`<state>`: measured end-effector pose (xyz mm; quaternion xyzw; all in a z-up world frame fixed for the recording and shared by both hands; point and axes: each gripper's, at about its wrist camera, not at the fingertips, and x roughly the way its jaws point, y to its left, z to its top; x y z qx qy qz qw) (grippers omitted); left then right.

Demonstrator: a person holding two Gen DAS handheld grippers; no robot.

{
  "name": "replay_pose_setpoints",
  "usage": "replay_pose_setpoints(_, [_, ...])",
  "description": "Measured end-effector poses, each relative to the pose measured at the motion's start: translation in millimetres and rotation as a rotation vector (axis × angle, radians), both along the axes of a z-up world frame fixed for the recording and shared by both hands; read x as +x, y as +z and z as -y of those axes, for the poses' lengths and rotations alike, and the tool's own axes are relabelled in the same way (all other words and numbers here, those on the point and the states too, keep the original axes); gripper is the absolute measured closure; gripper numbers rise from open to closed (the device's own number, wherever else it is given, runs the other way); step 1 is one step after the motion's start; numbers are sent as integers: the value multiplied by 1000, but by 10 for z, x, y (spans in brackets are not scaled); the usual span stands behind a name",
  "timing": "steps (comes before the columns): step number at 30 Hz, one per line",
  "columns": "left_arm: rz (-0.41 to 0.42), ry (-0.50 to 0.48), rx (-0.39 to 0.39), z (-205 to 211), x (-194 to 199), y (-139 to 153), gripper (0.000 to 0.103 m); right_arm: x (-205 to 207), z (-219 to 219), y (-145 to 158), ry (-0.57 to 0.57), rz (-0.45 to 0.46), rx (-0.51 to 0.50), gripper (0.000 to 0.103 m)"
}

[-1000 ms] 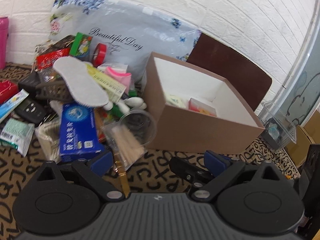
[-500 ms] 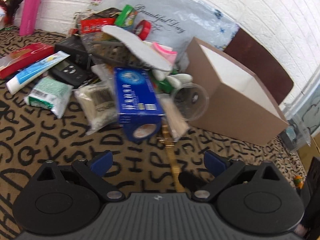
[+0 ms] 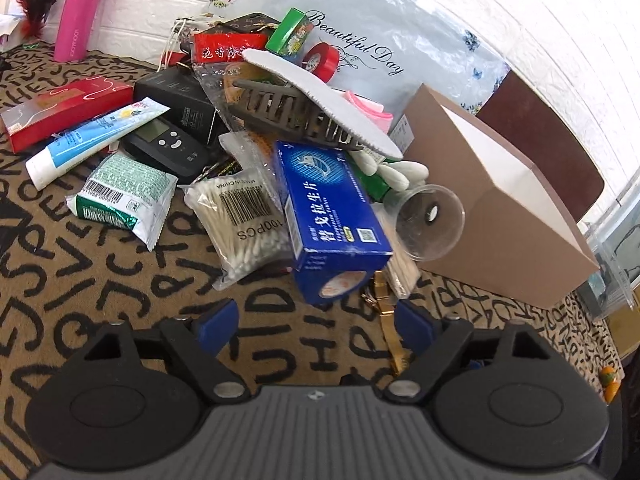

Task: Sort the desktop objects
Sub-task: 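Grasp the blue tape roll by its rim with the left tool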

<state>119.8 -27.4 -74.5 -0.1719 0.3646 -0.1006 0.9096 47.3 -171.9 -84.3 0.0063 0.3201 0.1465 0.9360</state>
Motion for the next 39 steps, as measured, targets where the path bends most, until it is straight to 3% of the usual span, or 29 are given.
replay_pose_setpoints(6, [-10,-20,17,2,126,-78,34,96,-89,3,32,46,-28,35])
replay_pose_setpoints(8, [-16,-26,25,0,160,-100,43,138,-116,15,40,69,-53,40])
replay_pose_setpoints(9, [-13,-27,21,-10,172,-108,45,156,-128,23,42,81,-70,46])
replay_pose_setpoints(11, [-9,-25,14,-22,198,-110,47,198,-140,37,43,92,-96,48])
replay_pose_setpoints(15, [-8,-37,22,-14,268,-105,68,248,-195,35,60,120,-145,58])
replay_pose_setpoints(18, [-19,-47,23,-13,327,-131,71,280,-217,35,57,145,-170,62])
replay_pose_setpoints(20, [-24,-53,22,-5,357,-137,78,320,-221,38,57,154,-180,64])
replay_pose_setpoints(26, [-32,-50,17,20,442,-174,79,421,-243,32,84,176,-198,70])
replay_pose_setpoints(30, [-43,-50,6,20,496,-216,79,478,-274,-4,91,167,-202,81])
replay_pose_setpoints(39, [-65,-63,6,55,422,-178,80,473,-221,-6,79,129,-157,87])
